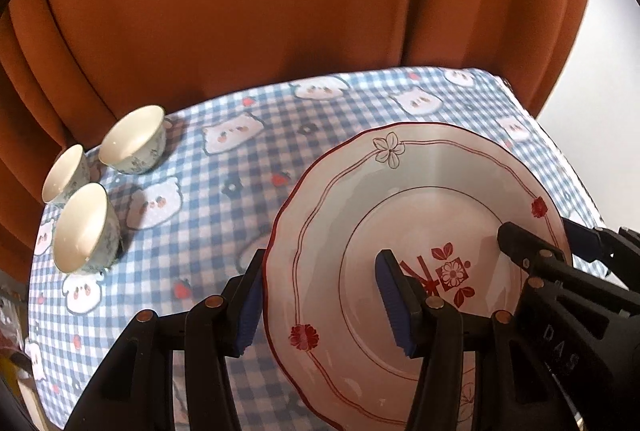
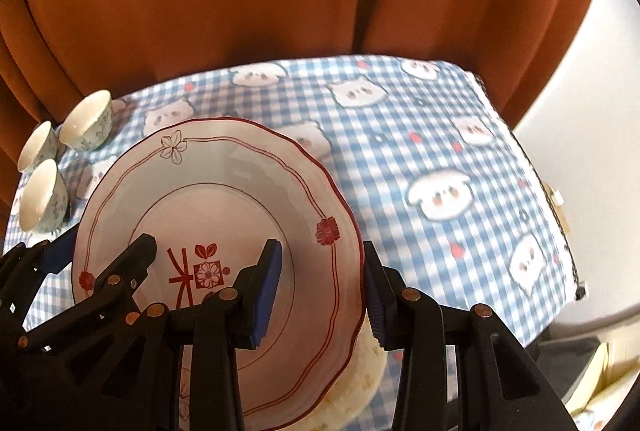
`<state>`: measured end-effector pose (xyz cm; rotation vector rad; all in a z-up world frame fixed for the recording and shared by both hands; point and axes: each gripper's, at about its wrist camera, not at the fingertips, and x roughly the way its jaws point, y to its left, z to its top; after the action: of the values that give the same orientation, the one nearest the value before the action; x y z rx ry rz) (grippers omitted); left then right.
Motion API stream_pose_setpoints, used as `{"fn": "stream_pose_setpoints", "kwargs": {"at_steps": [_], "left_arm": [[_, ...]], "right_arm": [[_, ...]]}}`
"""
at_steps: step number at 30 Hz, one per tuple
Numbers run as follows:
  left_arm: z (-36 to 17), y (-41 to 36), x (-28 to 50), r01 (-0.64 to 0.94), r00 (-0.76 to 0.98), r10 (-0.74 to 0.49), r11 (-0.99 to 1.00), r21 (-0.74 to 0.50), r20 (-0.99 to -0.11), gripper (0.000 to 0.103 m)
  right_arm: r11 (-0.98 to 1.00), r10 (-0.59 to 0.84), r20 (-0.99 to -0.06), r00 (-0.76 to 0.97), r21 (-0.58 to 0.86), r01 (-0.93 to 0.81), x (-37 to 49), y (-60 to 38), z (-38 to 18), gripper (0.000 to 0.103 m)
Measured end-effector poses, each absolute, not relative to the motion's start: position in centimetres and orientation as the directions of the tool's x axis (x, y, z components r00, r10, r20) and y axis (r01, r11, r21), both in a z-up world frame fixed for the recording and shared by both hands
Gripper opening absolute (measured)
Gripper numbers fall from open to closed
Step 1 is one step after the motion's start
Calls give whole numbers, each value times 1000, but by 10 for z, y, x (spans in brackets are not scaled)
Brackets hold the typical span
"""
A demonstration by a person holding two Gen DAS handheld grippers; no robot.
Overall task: Organize plates and bowls
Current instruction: 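Lift the red-pattern plate and carry it over the yellow-flower plates, then lower the red-pattern plate onto the yellow-flower plate stack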
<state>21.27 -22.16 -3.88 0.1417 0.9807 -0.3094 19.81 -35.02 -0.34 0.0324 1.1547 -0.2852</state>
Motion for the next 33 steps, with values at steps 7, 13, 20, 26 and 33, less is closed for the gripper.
{"fn": "stream_pose_setpoints", "kwargs": {"at_steps": [7, 13, 20, 26, 33], "left_arm": [[-54, -240, 194, 323, 485, -192, 946, -30, -853, 54], [-74, -249, 183, 288, 461, -152, 958, -15, -875, 55], [-99, -264, 177, 244, 430, -108, 970, 1, -896, 55], [-107, -272, 174, 201, 438, -68, 979, 23, -897, 55], [-113, -269, 175, 142, 417, -29, 989, 34, -908, 55]], "right_arm": [[960, -197, -918, 343, -110, 258, 173, -368, -16, 43], [971, -162, -937, 309, -95, 222, 164, -381, -34, 43], [983, -123, -954, 272, -80, 164, 164, -394, -63, 43], [990, -89, -964, 252, -57, 130, 166, -408, -78, 43], [997, -44, -963, 267, -28, 65, 170, -407, -83, 43]]}}
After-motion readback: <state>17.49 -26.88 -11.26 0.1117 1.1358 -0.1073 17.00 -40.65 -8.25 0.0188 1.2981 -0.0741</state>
